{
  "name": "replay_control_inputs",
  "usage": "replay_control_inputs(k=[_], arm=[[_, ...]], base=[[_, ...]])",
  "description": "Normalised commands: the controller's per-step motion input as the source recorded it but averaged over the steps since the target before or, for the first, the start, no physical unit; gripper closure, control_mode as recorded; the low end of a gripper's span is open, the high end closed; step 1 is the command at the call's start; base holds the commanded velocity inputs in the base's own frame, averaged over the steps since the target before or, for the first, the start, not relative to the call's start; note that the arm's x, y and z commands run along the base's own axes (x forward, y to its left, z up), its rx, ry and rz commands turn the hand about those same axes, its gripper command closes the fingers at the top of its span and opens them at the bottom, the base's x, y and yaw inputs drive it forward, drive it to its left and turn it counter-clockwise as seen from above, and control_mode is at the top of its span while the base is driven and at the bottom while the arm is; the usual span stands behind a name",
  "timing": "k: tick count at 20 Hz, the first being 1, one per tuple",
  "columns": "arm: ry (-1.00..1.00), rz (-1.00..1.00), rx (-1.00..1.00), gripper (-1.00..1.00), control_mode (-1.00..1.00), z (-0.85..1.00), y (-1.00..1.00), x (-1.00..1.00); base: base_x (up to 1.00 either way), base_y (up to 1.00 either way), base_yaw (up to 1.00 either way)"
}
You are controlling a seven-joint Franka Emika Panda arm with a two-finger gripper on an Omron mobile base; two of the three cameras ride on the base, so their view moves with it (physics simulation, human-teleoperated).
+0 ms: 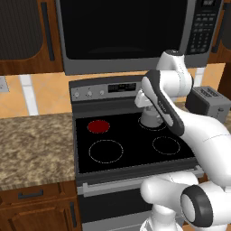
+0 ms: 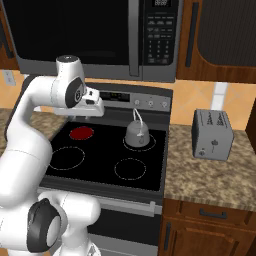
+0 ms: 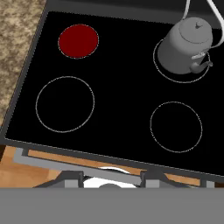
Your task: Turn off the rear left burner of the stove.
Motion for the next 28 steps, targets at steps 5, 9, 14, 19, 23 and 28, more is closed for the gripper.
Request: replay_control_inputs(k=[5,9,14,19,23,28], arm=[[0.0,0.0,0.0,-1.0,-1.0,0.0,0.0,0.0],[0.0,0.0,0.0,-1.0,-1.0,0.0,0.0,0.0],[0.0,0.01,0.0,-1.0,-1.0,0.0,0.08,-0.08],[-0.1,0.12,-0.11,-1.0,-1.0,-0.06,0.89,0.0],[-0.34,0.07,-0.18,-1.0,-1.0,0.0,0.9,0.0],[-0.52,0.17,-0.45,-1.0,-1.0,-0.09,0.58,-0.04]], base=[[0.0,0.0,0.0],[0.0,0.0,0.0],[0.0,0.0,0.0],[0.0,0.0,0.0],[0.0,0.0,0.0],[0.0,0.0,0.0]])
